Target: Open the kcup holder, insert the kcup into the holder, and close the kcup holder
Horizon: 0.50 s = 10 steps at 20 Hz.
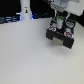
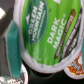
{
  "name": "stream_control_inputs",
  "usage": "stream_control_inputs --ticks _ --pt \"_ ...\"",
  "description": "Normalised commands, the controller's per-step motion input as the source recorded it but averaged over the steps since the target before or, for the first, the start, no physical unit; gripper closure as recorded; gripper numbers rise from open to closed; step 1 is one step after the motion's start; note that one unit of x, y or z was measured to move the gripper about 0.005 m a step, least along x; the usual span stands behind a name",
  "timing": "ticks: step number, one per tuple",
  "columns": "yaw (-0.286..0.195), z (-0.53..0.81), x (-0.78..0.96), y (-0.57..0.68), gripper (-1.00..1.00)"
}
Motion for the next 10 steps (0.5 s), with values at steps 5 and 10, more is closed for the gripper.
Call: stream_control_inputs --ticks 5,10 --pt "0.002 0.10 0.01 0.10 1.00" --pt "0.000 0.45 0.06 0.28 1.00"
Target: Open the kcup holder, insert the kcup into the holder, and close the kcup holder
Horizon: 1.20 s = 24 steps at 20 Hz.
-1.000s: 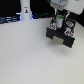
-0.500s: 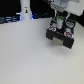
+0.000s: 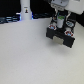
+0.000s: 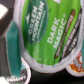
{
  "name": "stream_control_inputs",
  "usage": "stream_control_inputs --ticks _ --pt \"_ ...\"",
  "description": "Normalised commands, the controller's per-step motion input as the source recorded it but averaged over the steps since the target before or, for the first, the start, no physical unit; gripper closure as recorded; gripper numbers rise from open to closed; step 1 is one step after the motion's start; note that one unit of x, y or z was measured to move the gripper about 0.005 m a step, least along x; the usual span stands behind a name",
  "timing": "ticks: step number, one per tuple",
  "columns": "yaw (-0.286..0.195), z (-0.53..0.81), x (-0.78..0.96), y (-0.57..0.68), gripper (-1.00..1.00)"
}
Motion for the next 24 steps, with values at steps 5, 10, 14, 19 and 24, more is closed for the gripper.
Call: stream_control_inputs --ticks 5,10,14,19,24 --pt "0.001 -0.01 0.06 0.18 1.00" --pt "-0.011 -0.28 0.02 -0.04 1.00" --pt "-0.011 -0.31 0.01 -0.03 1.00" --pt "0.002 -0.16 0.01 0.00 1.00" --pt "0.000 0.39 0.24 0.13 1.00"
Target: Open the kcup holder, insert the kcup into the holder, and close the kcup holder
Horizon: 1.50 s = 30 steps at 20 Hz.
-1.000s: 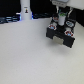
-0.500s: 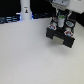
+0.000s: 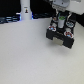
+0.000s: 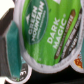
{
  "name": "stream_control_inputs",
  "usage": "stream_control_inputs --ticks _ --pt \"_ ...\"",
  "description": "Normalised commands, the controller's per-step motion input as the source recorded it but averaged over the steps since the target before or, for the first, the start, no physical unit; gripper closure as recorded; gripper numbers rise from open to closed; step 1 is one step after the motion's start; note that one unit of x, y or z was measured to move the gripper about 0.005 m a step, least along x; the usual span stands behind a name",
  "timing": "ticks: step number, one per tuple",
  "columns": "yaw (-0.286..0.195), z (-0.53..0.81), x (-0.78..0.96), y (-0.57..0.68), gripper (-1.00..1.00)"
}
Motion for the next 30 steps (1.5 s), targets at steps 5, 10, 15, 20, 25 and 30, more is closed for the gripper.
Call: stream_control_inputs --ticks 5,10,15,20,25,30 --pt "-0.007 0.21 0.27 0.11 1.00" --pt "-0.010 -0.26 0.06 -0.01 1.00" --pt "-0.021 -0.25 0.07 0.00 1.00" --pt "0.001 -0.36 0.00 0.02 1.00" --pt "0.023 -0.19 0.02 0.06 1.00" --pt "0.050 0.12 0.06 0.09 -1.00"
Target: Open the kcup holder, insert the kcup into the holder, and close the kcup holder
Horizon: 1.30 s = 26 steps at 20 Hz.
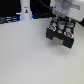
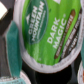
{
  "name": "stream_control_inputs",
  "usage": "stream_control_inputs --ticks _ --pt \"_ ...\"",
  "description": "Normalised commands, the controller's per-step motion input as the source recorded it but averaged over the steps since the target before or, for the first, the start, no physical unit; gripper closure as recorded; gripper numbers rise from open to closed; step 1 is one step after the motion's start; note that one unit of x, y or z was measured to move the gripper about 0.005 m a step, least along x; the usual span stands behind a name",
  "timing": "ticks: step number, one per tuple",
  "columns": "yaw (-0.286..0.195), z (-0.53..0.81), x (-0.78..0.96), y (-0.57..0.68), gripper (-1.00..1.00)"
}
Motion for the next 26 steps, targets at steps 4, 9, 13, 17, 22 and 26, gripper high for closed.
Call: stream_control_inputs --ticks 4,9,13,17,22,26 --pt "0.082 0.32 0.11 0.01 -1.00" --pt "0.112 0.41 0.22 -0.09 -1.00" --pt "0.139 0.45 0.33 -0.28 -1.00" --pt "0.112 0.40 0.39 -0.33 -1.00" --pt "0.044 0.28 0.57 -0.44 -1.00" --pt "0.013 0.20 0.67 -0.47 -1.00"
